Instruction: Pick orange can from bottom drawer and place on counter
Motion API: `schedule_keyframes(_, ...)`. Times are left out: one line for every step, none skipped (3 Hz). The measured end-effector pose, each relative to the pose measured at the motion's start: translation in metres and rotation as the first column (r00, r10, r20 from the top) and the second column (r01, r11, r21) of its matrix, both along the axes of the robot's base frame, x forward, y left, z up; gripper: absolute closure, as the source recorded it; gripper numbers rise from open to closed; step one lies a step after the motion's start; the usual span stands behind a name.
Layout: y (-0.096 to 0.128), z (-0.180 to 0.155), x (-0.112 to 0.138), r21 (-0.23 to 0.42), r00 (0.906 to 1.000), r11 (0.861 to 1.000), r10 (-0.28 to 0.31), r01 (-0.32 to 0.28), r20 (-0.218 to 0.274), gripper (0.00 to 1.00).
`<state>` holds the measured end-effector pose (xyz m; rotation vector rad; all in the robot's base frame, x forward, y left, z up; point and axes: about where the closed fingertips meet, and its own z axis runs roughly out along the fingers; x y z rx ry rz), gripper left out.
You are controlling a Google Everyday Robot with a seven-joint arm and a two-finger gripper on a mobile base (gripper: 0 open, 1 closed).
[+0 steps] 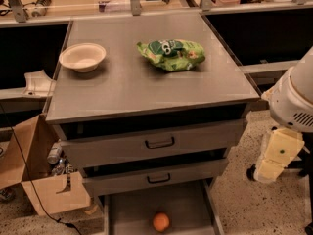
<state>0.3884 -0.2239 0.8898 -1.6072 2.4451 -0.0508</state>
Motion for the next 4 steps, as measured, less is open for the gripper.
schedule_keyframes(0.001,-0.014,-0.007,0.011,0.9996,1.0,-0.029,0.029,-0.007,0.0)
schedule_keyframes(0.001,-0.033,-0.018,0.014,0.9959,0.996,-0.087,0.087,-0.025,0.0)
schedule_keyframes(0.005,-0.059,-0.03,0.002,0.9897,0.992,-0.127,0.128,-0.065,0.0)
schedule_keyframes(0.005,-0.059,-0.03,0.002,0.9897,0.992,-0.127,0.128,-0.065,0.0)
